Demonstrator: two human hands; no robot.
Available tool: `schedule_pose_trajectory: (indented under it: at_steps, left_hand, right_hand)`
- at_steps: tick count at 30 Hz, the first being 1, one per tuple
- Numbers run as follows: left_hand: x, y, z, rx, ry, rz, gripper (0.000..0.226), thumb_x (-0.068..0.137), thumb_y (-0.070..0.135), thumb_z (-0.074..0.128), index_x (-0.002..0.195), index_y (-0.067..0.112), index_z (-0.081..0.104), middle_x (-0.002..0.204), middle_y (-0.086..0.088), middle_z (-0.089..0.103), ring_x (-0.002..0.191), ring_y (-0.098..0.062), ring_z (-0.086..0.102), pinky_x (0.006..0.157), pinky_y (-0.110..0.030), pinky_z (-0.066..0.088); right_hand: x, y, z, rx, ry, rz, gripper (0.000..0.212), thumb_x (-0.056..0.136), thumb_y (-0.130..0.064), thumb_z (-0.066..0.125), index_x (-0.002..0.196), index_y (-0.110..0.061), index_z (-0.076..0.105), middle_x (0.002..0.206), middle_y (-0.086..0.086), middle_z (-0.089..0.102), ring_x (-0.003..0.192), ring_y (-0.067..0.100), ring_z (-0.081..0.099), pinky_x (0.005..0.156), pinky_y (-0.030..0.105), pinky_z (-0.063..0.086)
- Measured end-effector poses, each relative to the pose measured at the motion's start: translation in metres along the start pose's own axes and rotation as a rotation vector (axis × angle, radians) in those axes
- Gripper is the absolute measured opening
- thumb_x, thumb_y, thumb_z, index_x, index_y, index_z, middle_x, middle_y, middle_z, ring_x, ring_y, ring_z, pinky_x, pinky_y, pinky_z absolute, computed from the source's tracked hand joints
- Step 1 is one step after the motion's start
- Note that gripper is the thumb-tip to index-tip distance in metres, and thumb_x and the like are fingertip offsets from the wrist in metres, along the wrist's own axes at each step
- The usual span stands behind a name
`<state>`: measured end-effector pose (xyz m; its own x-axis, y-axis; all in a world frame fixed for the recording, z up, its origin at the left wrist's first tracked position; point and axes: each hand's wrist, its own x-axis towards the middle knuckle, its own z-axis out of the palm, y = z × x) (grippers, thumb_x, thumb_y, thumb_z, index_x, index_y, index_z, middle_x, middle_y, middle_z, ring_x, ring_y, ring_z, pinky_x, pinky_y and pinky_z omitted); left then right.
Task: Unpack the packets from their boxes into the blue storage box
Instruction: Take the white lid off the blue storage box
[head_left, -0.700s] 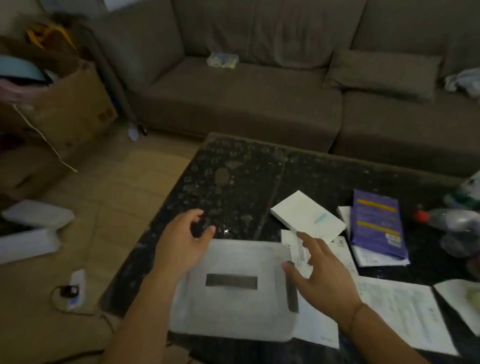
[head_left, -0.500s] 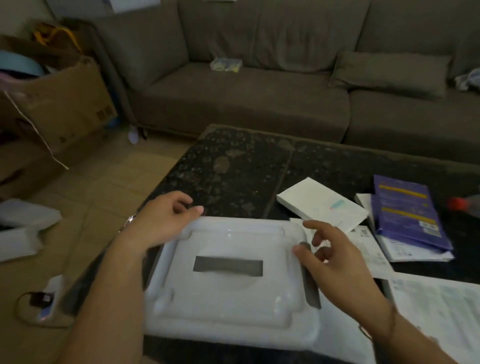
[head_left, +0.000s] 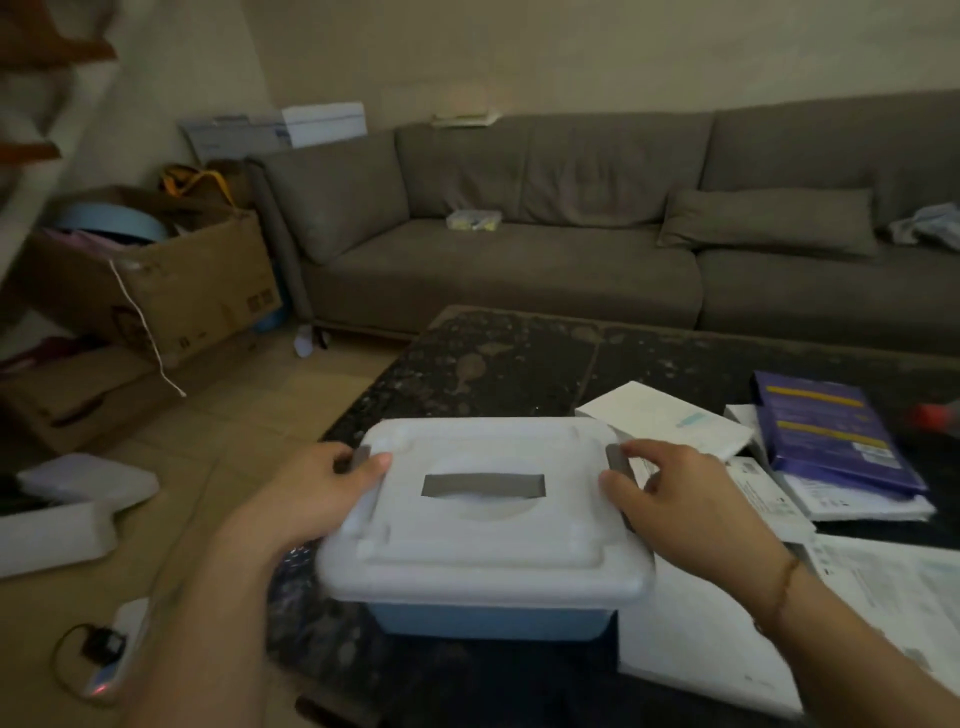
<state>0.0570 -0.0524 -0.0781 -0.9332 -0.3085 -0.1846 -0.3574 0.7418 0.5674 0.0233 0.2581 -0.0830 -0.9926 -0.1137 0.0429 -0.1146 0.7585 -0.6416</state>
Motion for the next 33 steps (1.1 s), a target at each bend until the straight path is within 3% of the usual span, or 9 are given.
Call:
schedule_pose_trajectory:
  at_steps: [3,6,11,14,16,21,27,30,33]
  left_hand:
    - [-0.012,-0.003,0.007,-0.052,0.081,0.039,0.045,0.100,0.047,0.041,0.072,0.014,0.053,0.070,-0.003,0.056,0.065,-0.017,0.052,0.055,-0.030,0.032]
    - [-0.012,-0.008,0.002,-0.106,0.142,0.053,0.048,0.104,0.037,0.039,0.069,0.008,0.055,0.066,-0.007,0.055,0.064,-0.024,0.052,0.056,-0.031,0.031]
    - [-0.010,-0.017,-0.005,-0.017,0.121,0.057,0.044,0.106,0.034,0.030,0.075,0.012,0.052,0.078,-0.007,0.055,0.072,-0.021,0.050,0.069,-0.032,0.036]
    - [-0.003,-0.019,-0.007,0.101,0.102,0.069,0.038,0.106,0.033,0.026,0.093,0.010,0.053,0.094,-0.009,0.057,0.079,-0.019,0.051,0.074,-0.032,0.039]
    - [-0.003,-0.018,-0.011,0.138,0.084,0.080,0.038,0.106,0.032,0.025,0.102,0.007,0.054,0.096,-0.008,0.056,0.081,-0.018,0.051,0.072,-0.032,0.039]
    - [-0.007,-0.026,-0.012,-0.007,0.046,0.075,0.030,0.105,0.021,0.030,0.100,0.004,0.055,0.096,-0.013,0.059,0.078,-0.017,0.050,0.066,-0.029,0.039]
    - [-0.012,-0.040,-0.017,-0.255,-0.028,0.061,0.022,0.106,0.024,0.030,0.110,0.021,0.051,0.105,-0.004,0.060,0.092,-0.016,0.057,0.074,-0.030,0.044]
    - [-0.013,-0.051,-0.019,-0.521,-0.066,-0.012,0.029,0.106,0.032,0.032,0.112,0.030,0.060,0.113,-0.002,0.062,0.105,-0.021,0.059,0.096,-0.045,0.047]
    - [-0.016,-0.056,-0.021,-0.600,-0.012,0.015,0.025,0.102,0.039,0.043,0.108,0.033,0.067,0.113,0.002,0.064,0.108,-0.022,0.059,0.096,-0.046,0.048]
  right_hand:
    - [-0.007,-0.010,0.009,-0.061,0.033,-0.022,0.026,0.095,-0.038,0.049,0.111,-0.023,0.064,0.065,-0.011,0.054,0.062,0.006,0.054,0.058,0.020,0.039]
    - [-0.008,-0.021,0.017,-0.096,0.013,0.000,0.028,0.098,-0.041,0.043,0.111,-0.024,0.062,0.078,-0.009,0.059,0.071,0.007,0.055,0.072,0.020,0.043]
    - [-0.012,-0.034,0.024,-0.168,-0.004,0.028,0.030,0.100,-0.041,0.039,0.112,-0.023,0.060,0.093,-0.005,0.058,0.081,0.010,0.054,0.079,0.023,0.043]
    - [-0.012,-0.041,0.022,-0.193,-0.028,0.056,0.027,0.101,-0.036,0.039,0.110,-0.021,0.060,0.097,-0.003,0.061,0.085,0.012,0.056,0.084,0.026,0.045]
    - [-0.012,-0.043,0.021,-0.229,-0.043,0.056,0.024,0.101,-0.033,0.041,0.110,-0.020,0.059,0.103,0.000,0.063,0.090,0.014,0.059,0.088,0.027,0.046]
    - [-0.010,-0.050,0.019,-0.431,-0.118,0.031,0.026,0.100,-0.027,0.044,0.123,-0.019,0.053,0.120,0.003,0.062,0.106,0.019,0.060,0.100,0.033,0.046]
    - [-0.019,-0.035,0.013,-0.489,-0.245,-0.033,0.015,0.096,-0.019,0.053,0.109,-0.016,0.059,0.110,0.004,0.061,0.105,0.018,0.060,0.093,0.026,0.045]
    - [-0.028,-0.015,0.021,-0.139,-0.127,0.024,0.014,0.100,-0.023,0.046,0.104,-0.021,0.059,0.097,-0.002,0.063,0.083,0.011,0.061,0.074,0.024,0.052]
    - [-0.037,-0.015,0.011,0.010,0.095,0.035,0.021,0.100,-0.033,0.046,0.095,-0.026,0.064,0.084,-0.009,0.060,0.074,0.002,0.056,0.062,0.010,0.039]
